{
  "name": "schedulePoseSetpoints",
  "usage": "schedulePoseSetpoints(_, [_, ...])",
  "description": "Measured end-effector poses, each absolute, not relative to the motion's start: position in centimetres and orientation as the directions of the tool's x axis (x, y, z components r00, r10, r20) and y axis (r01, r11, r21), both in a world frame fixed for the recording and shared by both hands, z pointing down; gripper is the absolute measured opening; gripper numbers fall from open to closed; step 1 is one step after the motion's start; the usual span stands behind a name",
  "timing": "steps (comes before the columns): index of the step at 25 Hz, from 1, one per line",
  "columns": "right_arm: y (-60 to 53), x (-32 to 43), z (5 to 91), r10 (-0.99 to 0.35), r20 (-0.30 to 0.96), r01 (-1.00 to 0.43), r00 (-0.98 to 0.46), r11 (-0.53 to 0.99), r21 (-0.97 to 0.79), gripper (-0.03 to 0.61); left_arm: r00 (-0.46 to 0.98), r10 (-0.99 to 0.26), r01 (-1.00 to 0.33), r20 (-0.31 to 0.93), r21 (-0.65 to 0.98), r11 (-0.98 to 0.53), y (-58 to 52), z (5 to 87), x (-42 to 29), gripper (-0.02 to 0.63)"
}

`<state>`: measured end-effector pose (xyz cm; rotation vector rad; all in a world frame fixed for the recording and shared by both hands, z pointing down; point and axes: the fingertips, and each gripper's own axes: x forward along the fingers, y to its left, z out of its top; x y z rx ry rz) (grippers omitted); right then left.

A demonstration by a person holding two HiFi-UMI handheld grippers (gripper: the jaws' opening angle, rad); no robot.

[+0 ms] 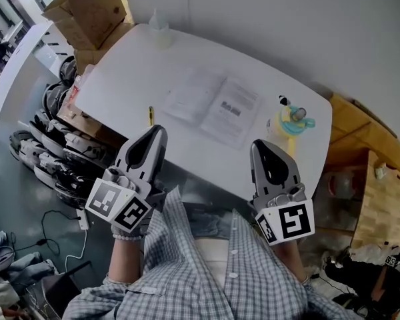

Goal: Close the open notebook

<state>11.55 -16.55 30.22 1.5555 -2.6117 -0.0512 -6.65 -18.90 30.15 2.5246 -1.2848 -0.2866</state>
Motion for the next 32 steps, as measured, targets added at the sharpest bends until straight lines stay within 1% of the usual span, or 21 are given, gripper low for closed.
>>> schedulePoseSetpoints(5, [-17.1,12.4,30.3,-0.894,0.074,-0.891,-0.442,0.447,0.074,0.023,0.608,-0.794,-0.722,-0.023,0.399,-0.565,-20.5,31.3,-6.4,0.009])
schedulePoseSetpoints(8, [-17.8,12.9,30.3,-0.896,0.081,-0.892,-0.437,0.443,0.083,0.023,0.629,-0.776,-0.677,-0.032,0.469,-0.568,-21.7,31.9,-5.8,0.008])
schedulePoseSetpoints(13, [-19.2,13.3,30.5,-0.9,0.091,-0.899,-0.426,0.432,0.067,0.023,0.664,-0.748,-0.64,-0.013,0.507,-0.577,-23.6,33.7,-5.0,0.009])
schedulePoseSetpoints(17, [-20.3,13.4,30.6,-0.896,0.102,-0.895,-0.433,0.441,0.066,0.023,0.68,-0.733,-0.611,0.016,0.566,-0.554,-24.9,36.0,-4.6,0.011])
schedulePoseSetpoints(23, [-21.4,13.5,31.6,-0.883,0.136,-0.886,-0.45,0.46,0.058,0.023,0.718,-0.689,-0.549,0.094,0.685,-0.479,-26.2,40.6,-4.5,0.081])
schedulePoseSetpoints(27, [-22.1,13.7,32.3,-0.881,0.156,-0.888,-0.447,0.458,0.044,0.023,0.751,-0.655,-0.46,0.084,0.779,-0.427,-26.9,42.7,-4.1,0.156])
schedulePoseSetpoints(32, [-23.1,14.0,33.5,-0.876,0.186,-0.89,-0.444,0.456,0.024,0.023,0.746,-0.661,-0.376,0.086,0.872,-0.312,-28.3,45.9,-4.4,0.207])
